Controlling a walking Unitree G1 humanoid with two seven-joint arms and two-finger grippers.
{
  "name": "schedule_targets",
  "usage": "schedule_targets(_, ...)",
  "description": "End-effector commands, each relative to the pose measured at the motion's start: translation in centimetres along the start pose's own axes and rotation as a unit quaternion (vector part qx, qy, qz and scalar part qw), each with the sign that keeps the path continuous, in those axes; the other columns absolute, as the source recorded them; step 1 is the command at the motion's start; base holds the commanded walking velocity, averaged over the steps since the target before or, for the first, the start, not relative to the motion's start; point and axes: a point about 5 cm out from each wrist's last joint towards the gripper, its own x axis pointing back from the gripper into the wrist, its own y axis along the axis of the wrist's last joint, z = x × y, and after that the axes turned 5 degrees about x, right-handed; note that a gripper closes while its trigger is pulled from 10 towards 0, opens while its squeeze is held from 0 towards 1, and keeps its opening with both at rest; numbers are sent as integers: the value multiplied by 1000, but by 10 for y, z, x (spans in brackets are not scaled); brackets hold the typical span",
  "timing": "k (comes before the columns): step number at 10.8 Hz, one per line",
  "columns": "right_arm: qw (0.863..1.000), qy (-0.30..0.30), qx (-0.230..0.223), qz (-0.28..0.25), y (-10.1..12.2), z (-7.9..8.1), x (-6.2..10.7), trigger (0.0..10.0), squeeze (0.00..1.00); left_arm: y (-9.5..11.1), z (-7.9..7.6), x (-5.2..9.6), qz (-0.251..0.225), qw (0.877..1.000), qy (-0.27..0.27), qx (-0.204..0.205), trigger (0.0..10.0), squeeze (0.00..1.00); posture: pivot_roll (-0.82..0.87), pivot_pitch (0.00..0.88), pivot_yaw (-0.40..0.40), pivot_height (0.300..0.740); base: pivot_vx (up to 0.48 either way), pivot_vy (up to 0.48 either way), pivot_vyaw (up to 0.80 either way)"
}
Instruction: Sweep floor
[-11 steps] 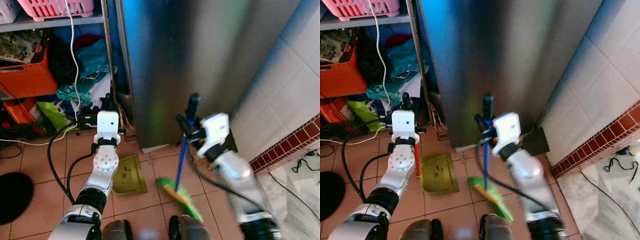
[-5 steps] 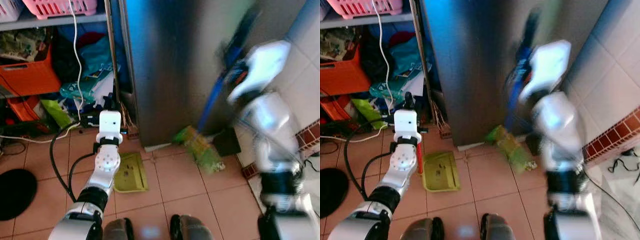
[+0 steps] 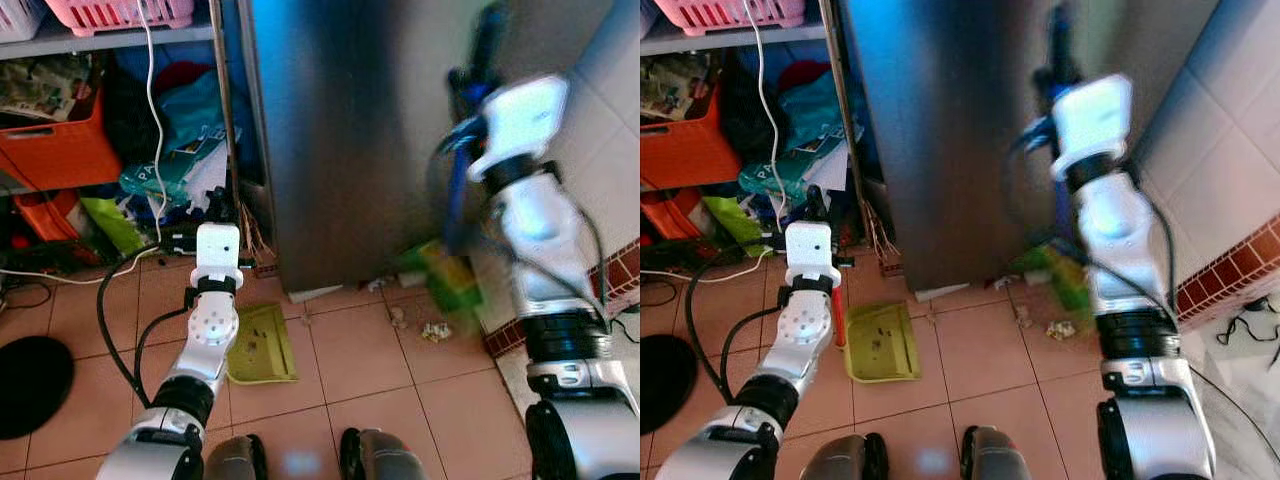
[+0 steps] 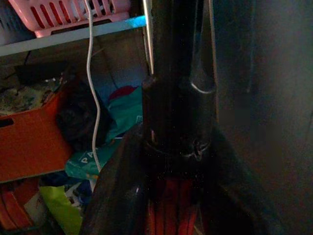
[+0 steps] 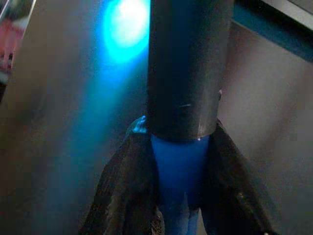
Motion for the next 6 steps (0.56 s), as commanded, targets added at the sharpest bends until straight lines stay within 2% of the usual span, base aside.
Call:
schedule_targets(1,999,5,28,-26,3,7,2,10000,0,-13,1,10,36,999,-12,-18,10000,0,-72,199,-27,740,0,0,0)
schedule_targets(3,997,49,57,-35,-7,38,10,10000,0,-11,5,11,30,999,-15,-21,10000,0,-52,226,-24,740,0,0,0)
schedule_targets(4,997,54,48,-14,-18,49,18,10000,0,-10,6,11,27,999,-14,-21,10000,0,-37,240,-24,740,0,0,0)
schedule_targets(5,998,59,25,23,-32,67,32,10000,0,-8,8,11,25,999,-13,-19,10000,0,-28,248,-23,740,0,0,0)
schedule_targets(6,997,44,-10,58,-41,78,40,10000,0,-6,7,11,23,1000,-13,-17,10000,0,-24,254,-20,740,0,0,0)
